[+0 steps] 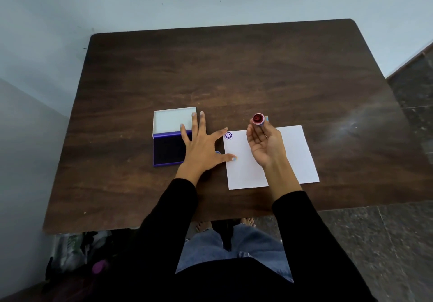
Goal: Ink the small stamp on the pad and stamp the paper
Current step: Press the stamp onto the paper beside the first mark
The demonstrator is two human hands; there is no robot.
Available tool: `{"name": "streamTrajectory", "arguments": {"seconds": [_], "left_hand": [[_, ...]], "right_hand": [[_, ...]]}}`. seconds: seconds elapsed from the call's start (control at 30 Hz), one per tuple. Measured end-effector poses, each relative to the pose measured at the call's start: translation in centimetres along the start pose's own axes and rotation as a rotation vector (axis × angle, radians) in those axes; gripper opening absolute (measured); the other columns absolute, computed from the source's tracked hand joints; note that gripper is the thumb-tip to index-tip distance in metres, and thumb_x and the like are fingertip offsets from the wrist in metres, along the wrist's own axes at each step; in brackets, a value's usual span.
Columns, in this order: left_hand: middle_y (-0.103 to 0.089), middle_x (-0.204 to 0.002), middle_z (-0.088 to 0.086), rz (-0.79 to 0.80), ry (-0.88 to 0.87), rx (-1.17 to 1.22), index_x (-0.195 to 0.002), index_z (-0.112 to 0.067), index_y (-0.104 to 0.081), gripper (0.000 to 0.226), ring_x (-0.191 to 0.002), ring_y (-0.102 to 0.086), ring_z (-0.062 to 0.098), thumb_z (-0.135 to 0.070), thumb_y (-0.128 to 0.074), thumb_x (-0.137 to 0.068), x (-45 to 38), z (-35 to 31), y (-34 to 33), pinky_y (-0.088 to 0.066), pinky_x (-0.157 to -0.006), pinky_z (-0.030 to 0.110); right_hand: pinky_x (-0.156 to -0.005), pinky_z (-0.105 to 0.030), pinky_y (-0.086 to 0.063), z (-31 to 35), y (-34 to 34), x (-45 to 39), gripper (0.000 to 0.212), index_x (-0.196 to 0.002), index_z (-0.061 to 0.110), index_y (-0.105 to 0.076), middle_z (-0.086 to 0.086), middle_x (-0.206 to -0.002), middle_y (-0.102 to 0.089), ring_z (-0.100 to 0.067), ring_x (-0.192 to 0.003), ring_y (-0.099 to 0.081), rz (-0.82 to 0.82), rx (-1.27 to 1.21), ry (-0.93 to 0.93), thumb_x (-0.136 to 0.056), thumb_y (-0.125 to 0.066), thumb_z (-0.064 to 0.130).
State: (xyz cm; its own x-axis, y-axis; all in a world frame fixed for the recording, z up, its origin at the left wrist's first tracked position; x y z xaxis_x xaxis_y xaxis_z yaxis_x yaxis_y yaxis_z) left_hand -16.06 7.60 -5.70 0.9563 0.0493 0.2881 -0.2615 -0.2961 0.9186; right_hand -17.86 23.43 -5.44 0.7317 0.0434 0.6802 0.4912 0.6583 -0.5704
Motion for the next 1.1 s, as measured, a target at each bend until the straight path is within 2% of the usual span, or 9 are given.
{"name": "streamTrajectory", "arguments": {"seconds": [0.13,0.3,0.4,0.47,0.53,0.63,0.73,0.8,1.1], "left_hand": [[0.018,-0.158,0.011,-0.014,-0.007,-0.008,-0.139,-0.046,-0.034,0.081,-0.141,0.030,0.029,-0.070,-0.064,-0.067,-0.2,0.1,-0.3,0.024,-0.103,0.055],[0.018,-0.159,0.009,-0.013,-0.008,0.018,-0.138,-0.046,-0.036,0.080,-0.141,0.030,0.029,-0.068,-0.066,-0.067,-0.3,0.2,-0.3,0.022,-0.105,0.057],[0.018,-0.159,0.008,-0.004,-0.007,0.023,-0.138,-0.047,-0.035,0.080,-0.141,0.030,0.029,-0.069,-0.065,-0.067,-0.3,0.2,-0.2,0.022,-0.105,0.058],[0.017,-0.159,0.007,-0.002,-0.008,0.034,-0.138,-0.047,-0.035,0.080,-0.141,0.030,0.028,-0.069,-0.064,-0.067,-0.2,0.3,-0.2,0.022,-0.105,0.058],[0.017,-0.159,0.007,0.000,-0.008,0.044,-0.138,-0.048,-0.034,0.080,-0.141,0.030,0.028,-0.069,-0.064,-0.067,-0.2,0.3,-0.3,0.022,-0.106,0.058],[0.016,-0.159,0.007,-0.001,-0.012,0.061,-0.138,-0.048,-0.034,0.081,-0.142,0.029,0.027,-0.072,-0.062,-0.066,-0.1,0.3,-0.3,0.022,-0.106,0.056],[0.015,-0.159,0.007,-0.015,-0.021,0.073,-0.138,-0.048,-0.035,0.082,-0.142,0.029,0.027,-0.073,-0.061,-0.065,-0.1,0.4,-0.3,0.022,-0.106,0.057],[0.014,-0.160,0.007,-0.028,-0.024,0.074,-0.137,-0.049,-0.035,0.082,-0.142,0.028,0.027,-0.074,-0.061,-0.064,-0.2,0.6,-0.4,0.021,-0.106,0.057],[0.007,-0.161,0.006,-0.048,-0.034,0.050,-0.136,-0.050,-0.035,0.082,-0.143,0.025,0.027,-0.076,-0.060,-0.063,-0.5,0.7,-0.6,0.023,-0.104,0.054]], "right_hand": [[-0.076,-0.027,-0.057,-0.2,0.6,-0.2,0.018,-0.091,0.005,-0.065,-0.012,-0.088,-0.070,-0.020,-0.085,-0.067,-0.037,0.032,0.001,-0.088,-0.064,0.022],[-0.065,-0.022,-0.059,0.1,0.8,-0.3,0.011,-0.085,0.008,-0.069,-0.008,-0.085,-0.073,-0.018,-0.079,-0.070,-0.122,0.145,0.096,-0.085,-0.067,0.019],[-0.071,-0.017,-0.058,1.2,0.9,-0.3,0.015,-0.096,0.010,-0.071,-0.002,-0.089,-0.073,-0.012,-0.079,-0.069,-0.241,0.470,0.392,-0.085,-0.068,0.018],[-0.068,-0.002,-0.050,1.6,0.5,0.4,0.023,-0.106,0.011,-0.069,-0.002,-0.097,-0.073,-0.004,-0.078,-0.065,-0.320,0.755,0.635,-0.086,-0.067,0.021],[-0.065,0.005,-0.044,1.1,-0.1,0.9,0.024,-0.108,0.011,-0.068,-0.002,-0.100,-0.072,0.000,-0.078,-0.062,-0.313,0.880,0.784,-0.085,-0.067,0.020],[-0.075,-0.003,-0.047,0.0,-0.6,1.1,0.027,-0.111,0.009,-0.066,-0.006,-0.106,-0.072,-0.003,-0.088,-0.063,-0.243,0.969,0.865,-0.086,-0.067,0.017],[-0.085,-0.021,-0.050,-0.6,-0.8,1.3,0.028,-0.112,0.004,-0.065,-0.013,-0.108,-0.071,-0.018,-0.096,-0.066,-0.176,1.094,0.958,-0.086,-0.066,0.012],[-0.086,-0.025,-0.049,-0.8,-1.0,1.4,0.028,-0.113,0.002,-0.064,-0.016,-0.108,-0.070,-0.025,-0.099,-0.066,-0.161,1.188,1.014,-0.086,-0.065,0.011],[-0.086,-0.021,-0.042,-1.4,-1.4,1.3,0.029,-0.113,0.002,-0.064,-0.017,-0.109,-0.069,-0.027,-0.101,-0.063,-0.141,1.352,1.057,-0.085,-0.065,0.011]]}}
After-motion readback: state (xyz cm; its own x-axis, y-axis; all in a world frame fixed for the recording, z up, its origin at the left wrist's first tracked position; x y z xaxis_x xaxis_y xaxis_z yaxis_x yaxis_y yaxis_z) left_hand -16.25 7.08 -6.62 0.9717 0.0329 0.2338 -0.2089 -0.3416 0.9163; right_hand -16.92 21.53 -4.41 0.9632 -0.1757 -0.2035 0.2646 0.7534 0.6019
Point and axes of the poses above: each hand's wrist, its own x-axis away from the middle knuckle, its own y-axis out of the back of the hand, z = x × y, the point moved 6 cm from there along -x, towards the middle knuckle
